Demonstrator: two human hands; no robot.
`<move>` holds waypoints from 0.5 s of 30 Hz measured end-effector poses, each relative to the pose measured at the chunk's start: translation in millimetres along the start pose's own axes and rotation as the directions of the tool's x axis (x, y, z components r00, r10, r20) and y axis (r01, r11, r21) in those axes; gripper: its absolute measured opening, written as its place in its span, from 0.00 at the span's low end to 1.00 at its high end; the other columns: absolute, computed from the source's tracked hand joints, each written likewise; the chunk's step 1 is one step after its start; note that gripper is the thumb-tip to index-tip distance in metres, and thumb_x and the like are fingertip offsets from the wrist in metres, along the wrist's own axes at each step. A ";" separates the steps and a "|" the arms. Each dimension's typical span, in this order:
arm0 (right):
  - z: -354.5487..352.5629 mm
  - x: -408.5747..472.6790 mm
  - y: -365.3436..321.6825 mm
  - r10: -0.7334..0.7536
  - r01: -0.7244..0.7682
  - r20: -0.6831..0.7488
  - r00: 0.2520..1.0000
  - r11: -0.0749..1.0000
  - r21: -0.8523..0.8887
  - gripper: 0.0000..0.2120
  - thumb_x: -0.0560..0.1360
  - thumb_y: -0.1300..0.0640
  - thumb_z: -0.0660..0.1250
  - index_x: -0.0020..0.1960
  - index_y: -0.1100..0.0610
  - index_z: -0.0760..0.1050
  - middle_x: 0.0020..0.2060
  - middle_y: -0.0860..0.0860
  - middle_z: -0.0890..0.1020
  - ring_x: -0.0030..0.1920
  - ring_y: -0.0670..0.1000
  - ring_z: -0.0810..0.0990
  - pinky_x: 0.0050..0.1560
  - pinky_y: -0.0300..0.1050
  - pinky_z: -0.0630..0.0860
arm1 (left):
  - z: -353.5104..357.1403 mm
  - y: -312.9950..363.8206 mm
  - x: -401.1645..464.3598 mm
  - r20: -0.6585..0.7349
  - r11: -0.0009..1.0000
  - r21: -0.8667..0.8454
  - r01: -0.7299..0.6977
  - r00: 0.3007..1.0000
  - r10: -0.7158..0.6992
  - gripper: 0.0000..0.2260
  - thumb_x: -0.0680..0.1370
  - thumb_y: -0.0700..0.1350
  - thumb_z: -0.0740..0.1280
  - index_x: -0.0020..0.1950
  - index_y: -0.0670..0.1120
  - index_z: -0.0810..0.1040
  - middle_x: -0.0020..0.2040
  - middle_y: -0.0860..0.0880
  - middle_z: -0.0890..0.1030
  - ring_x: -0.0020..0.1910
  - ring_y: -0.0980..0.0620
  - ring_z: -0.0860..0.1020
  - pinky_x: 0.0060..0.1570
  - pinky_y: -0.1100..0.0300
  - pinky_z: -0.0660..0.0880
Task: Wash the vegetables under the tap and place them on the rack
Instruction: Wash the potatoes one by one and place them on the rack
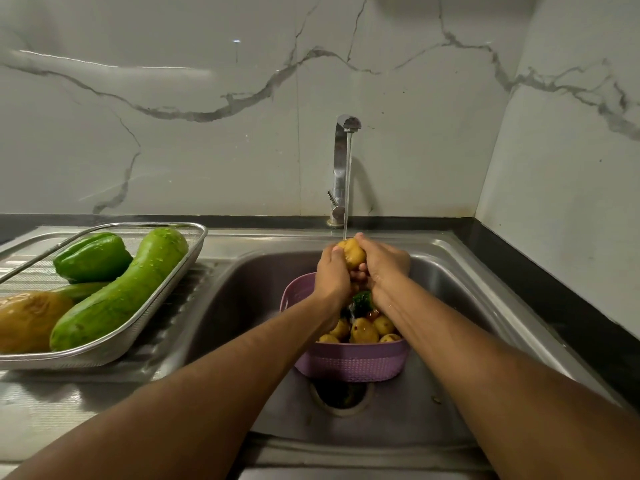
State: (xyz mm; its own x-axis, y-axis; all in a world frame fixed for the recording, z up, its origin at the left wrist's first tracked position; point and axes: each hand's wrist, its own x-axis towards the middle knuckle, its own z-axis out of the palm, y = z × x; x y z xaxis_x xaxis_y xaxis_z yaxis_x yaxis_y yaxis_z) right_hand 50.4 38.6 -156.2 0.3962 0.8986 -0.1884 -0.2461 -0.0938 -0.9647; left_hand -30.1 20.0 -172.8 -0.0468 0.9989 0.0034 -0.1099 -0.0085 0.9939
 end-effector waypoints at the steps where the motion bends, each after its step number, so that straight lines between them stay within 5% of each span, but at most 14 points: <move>1: -1.7 1.0 -0.7 -0.002 0.002 -0.030 1.000 1.000 0.003 0.14 0.75 0.48 0.77 0.50 0.59 0.83 0.29 0.53 0.79 0.22 0.45 0.76 0.24 0.37 0.74 | 2.1 -1.3 -0.5 0.012 0.999 0.022 -0.030 0.999 0.030 0.14 0.88 0.48 0.49 0.64 0.48 0.73 0.47 0.46 0.80 0.43 0.53 0.80 0.41 0.61 0.80; 5: -8.9 2.8 -1.1 -0.003 0.001 -0.036 0.999 0.999 -0.033 0.17 0.73 0.46 0.78 0.50 0.59 0.82 0.31 0.52 0.79 0.18 0.42 0.73 0.22 0.35 0.72 | 3.7 -3.3 -3.8 0.076 0.996 0.091 -0.017 0.997 0.010 0.14 0.88 0.49 0.49 0.67 0.49 0.70 0.47 0.47 0.78 0.41 0.55 0.76 0.51 0.55 0.80; 10: -8.0 5.2 0.3 -0.024 0.038 0.201 0.979 0.997 -0.068 0.11 0.81 0.60 0.69 0.63 0.60 0.82 0.28 0.51 0.78 0.24 0.44 0.73 0.29 0.40 0.76 | -6.7 -2.3 7.0 0.020 0.987 0.049 0.153 0.988 -0.154 0.14 0.88 0.50 0.49 0.62 0.47 0.71 0.38 0.47 0.75 0.29 0.55 0.70 0.24 0.64 0.66; 12: -8.3 5.7 1.6 -0.047 0.089 0.308 0.950 0.989 -0.122 0.17 0.81 0.65 0.66 0.69 0.60 0.78 0.36 0.55 0.81 0.27 0.45 0.73 0.28 0.40 0.76 | -8.9 -0.6 10.0 0.019 0.973 -0.021 0.229 0.973 -0.229 0.18 0.87 0.51 0.49 0.52 0.44 0.75 0.34 0.47 0.75 0.26 0.55 0.68 0.24 0.62 0.63; 15: -6.2 3.2 4.2 -0.189 0.336 0.359 0.914 0.848 -0.410 0.18 0.83 0.59 0.65 0.73 0.57 0.75 0.54 0.58 0.84 0.38 0.48 0.80 0.36 0.40 0.80 | -9.6 1.6 11.1 0.012 0.960 -0.017 0.280 0.960 -0.280 0.23 0.87 0.54 0.50 0.45 0.43 0.77 0.31 0.47 0.74 0.27 0.53 0.68 0.27 0.61 0.64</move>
State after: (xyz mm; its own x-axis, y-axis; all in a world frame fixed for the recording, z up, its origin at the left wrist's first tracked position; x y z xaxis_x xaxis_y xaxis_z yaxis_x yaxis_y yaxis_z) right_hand 56.2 38.4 -162.0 0.0907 0.9930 0.0761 0.2872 0.0471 -0.9567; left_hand -40.4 30.6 -172.3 -0.0027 0.9618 -0.2738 -0.1354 0.2709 0.9530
